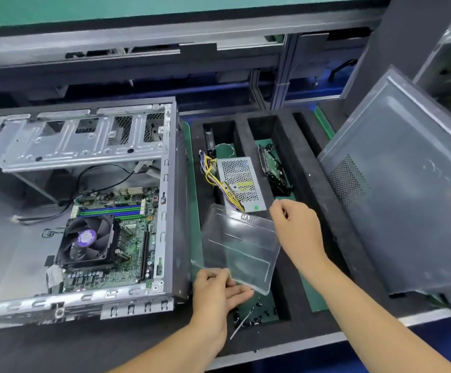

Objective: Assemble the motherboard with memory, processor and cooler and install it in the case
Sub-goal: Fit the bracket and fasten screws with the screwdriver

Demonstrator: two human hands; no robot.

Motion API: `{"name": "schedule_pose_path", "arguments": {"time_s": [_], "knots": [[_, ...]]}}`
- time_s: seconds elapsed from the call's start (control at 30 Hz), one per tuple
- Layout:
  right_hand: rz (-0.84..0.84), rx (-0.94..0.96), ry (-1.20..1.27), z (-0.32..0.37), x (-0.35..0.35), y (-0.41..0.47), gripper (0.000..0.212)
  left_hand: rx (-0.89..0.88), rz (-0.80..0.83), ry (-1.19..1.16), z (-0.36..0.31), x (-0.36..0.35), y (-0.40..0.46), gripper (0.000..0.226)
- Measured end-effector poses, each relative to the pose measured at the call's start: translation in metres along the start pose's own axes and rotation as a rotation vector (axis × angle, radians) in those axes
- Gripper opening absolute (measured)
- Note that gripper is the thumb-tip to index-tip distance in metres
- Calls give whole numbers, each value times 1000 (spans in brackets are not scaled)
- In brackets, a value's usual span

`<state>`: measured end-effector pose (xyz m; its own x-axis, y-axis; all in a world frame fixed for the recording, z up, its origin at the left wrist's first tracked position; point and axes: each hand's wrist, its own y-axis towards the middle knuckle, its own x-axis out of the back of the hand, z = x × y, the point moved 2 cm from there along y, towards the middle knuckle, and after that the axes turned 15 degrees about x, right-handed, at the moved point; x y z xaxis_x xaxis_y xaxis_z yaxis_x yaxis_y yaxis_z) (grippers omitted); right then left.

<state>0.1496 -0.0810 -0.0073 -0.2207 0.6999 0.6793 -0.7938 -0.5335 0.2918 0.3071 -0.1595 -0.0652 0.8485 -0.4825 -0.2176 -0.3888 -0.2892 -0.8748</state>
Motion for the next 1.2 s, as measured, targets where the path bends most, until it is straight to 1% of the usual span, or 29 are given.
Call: {"name": "schedule_pose_path", "arguments": {"time_s": [0.07,0.1,0.13,0.17,0.2,0.23,0.27,0.3,0.37,0.43,0.53,0.57,0.7,0.8,0.87,0.93,1.0,1.07,1.13,1.2], "knots": [[99,91,-287,5,1,7,38,41,36,3,-1,-5,-6,7],[191,130,-445,7,1,10,30,58,50,14,-2,-8,-9,6],[275,169,-541,10,-1,12,21,72,54,29,-1,-11,-12,6],[361,194,-567,12,-3,13,19,87,56,45,-1,-13,-13,6],[434,211,-592,14,-6,12,23,103,61,55,0,-15,-14,6],[487,210,-576,14,-10,11,22,120,69,47,2,-18,-14,5],[521,201,-528,13,-15,9,16,142,77,25,4,-20,-14,4],[577,189,-479,13,-22,7,16,171,87,-6,6,-23,-13,4],[733,96,-347,12,-38,2,29,226,125,-91,8,-29,-13,8],[881,29,-274,11,-49,-3,30,286,170,-178,9,-33,-13,14],[903,41,-169,10,-51,-2,19,361,184,-210,12,-30,-11,28],[898,60,-147,9,-50,-2,19,374,179,-208,12,-28,-9,31],[860,131,-93,7,-49,-4,34,499,210,-234,2,-22,3,43],[814,100,1,4,-49,-4,41,617,266,-237,-8,-15,6,54],[767,63,74,1,-48,-4,45,631,292,-175,-10,-10,4,59],[717,11,154,-3,-45,-3,49,554,298,-68,-9,-7,4,59],[662,-80,289,-7,-41,-4,49,398,277,72,-12,-5,3,54],[603,-186,429,-13,-37,-5,44,160,234,201,-19,-6,5,43],[559,-268,561,-19,-34,-6,34,-103,171,284,-27,-6,10,32],[498,-297,600,-24,-32,-8,26,-399,79,407,-34,-6,15,24]]}}
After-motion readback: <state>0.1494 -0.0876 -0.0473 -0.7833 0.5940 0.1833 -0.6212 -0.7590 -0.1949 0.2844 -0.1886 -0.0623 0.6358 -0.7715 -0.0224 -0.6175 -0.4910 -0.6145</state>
